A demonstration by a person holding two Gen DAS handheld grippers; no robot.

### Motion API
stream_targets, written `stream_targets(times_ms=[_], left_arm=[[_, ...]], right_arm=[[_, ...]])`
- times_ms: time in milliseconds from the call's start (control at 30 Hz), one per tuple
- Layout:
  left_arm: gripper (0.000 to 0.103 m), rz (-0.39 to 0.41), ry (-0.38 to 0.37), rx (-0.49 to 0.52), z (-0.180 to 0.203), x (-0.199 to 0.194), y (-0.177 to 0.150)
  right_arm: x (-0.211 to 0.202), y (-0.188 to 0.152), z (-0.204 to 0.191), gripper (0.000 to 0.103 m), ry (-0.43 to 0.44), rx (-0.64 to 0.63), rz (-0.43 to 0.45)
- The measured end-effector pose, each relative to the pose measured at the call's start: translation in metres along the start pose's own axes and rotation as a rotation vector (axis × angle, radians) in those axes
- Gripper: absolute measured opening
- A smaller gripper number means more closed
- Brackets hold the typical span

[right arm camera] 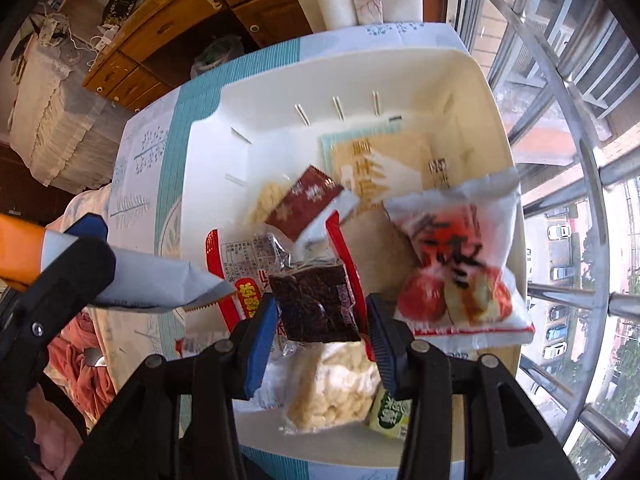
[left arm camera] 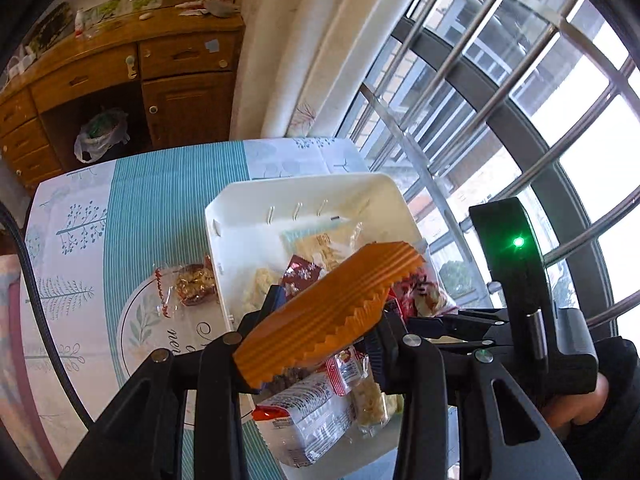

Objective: Organize snacks
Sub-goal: 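Carry both held packs over the white tray and open both tools to release them, then lower the left tool onto the plate and grasp the small clear nut bag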

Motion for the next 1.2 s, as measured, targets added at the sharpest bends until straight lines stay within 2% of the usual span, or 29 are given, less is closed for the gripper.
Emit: stream_targets(times_ms=[167,300,433,533,800,967,1100,1200], left_arm=[[0.039,-0.024,0.031,0.026,0.011,0.003,-0.005],[0.059,0.001,0.062,0.047,0.011,-0.004,0.002],[0.062,0.011,0.092,0.063,0.008,-0.008,0.004],[0.062,-0.003,0.115,0.066,0.0,-0.006,0.0],[0.062,-0.052,0.15,0.037,-0.039,-0.003,-0.018],[0.062,-0.066,0.164,0.038,-0.072,-0.011,-0.027],[0.063,-0.076,0.172,0.069,-0.097,-0.021,-0.03],[0.068,-0.078,0.18,0.105,-0.114,-0.028,-0.03]], right_arm=[[-0.008,-0.011,0.013,0.046,0.049,0.066,0.032],[-0.013,-0.01,0.02,0.046,0.094,0.1,0.059],[-0.018,-0.01,0.024,0.047,0.13,0.145,0.101],[-0.019,-0.01,0.026,0.055,0.149,0.176,0.13],[-0.017,-0.02,0.021,0.055,0.087,0.225,0.155],[-0.014,-0.03,0.014,0.055,0.057,0.32,0.152],[-0.014,-0.035,0.008,0.055,0.008,0.375,0.176],[-0.018,-0.039,0.002,0.057,-0.023,0.405,0.203]])
Point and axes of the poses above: each gripper's, at about its wrist camera, not at the fingertips, and x roughly the way its jaws point, z to its right, y to its top, the point moved 8 cm from there along x, roughly the way its jaws point, and after that the axes turned 2 degrees about -x, right-handed, at the moved point
